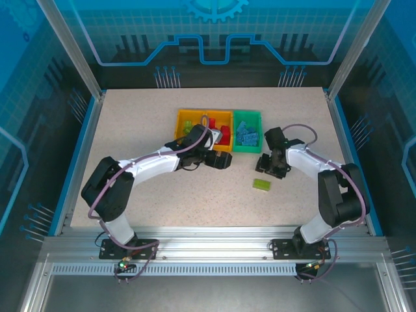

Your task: Sort the legos into containers by color

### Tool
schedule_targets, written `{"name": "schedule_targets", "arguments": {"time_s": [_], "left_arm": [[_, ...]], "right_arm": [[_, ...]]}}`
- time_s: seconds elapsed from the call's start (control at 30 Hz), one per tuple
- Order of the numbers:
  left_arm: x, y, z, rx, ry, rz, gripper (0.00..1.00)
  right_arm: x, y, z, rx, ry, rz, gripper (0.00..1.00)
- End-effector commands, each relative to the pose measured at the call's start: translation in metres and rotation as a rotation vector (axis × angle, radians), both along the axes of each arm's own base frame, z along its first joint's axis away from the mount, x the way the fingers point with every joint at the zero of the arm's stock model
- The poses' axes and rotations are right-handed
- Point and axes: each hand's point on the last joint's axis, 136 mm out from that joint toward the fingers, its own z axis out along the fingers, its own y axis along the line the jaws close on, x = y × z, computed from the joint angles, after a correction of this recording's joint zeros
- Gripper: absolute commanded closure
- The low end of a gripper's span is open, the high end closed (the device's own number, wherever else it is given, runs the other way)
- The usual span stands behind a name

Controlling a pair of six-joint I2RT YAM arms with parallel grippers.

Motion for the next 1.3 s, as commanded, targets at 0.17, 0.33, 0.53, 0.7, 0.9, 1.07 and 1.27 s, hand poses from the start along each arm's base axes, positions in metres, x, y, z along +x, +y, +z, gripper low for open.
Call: {"name": "schedule_targets", "arguments": {"time_s": [0.17, 0.33, 0.53, 0.7, 0.9, 1.07, 1.27], "left_arm": [[0.003, 0.056, 0.002, 0.004, 0.029, 0.221, 0.01], [-0.004, 0.096, 0.002, 0.028, 0.017, 0.338, 0.01], [-0.022, 0.149, -0.001, 0.071, 0.010, 0.474, 0.01], [-0.038, 0.183, -0.010, 0.097, 0.046, 0.557, 0.01], [-0.052, 0.204, -0.020, 0.083, 0.078, 0.622, 0.01], [-0.059, 0.210, -0.023, 0.089, 0.089, 0.628, 0.01], [-0.062, 0.210, -0.025, 0.086, 0.100, 0.627, 0.01]], "right_arm": [[0.037, 0.064, 0.074, 0.026, -0.166, 0.178, 0.48], [0.062, 0.115, 0.088, 0.054, -0.205, 0.280, 0.49], [0.093, 0.185, 0.097, 0.104, -0.243, 0.401, 0.49], [0.112, 0.227, 0.094, 0.133, -0.246, 0.462, 0.49], [0.132, 0.266, 0.086, 0.174, -0.245, 0.511, 0.50], [0.150, 0.281, 0.069, 0.186, -0.231, 0.510, 0.49], [0.160, 0.284, 0.066, 0.217, -0.223, 0.486, 0.44]]}}
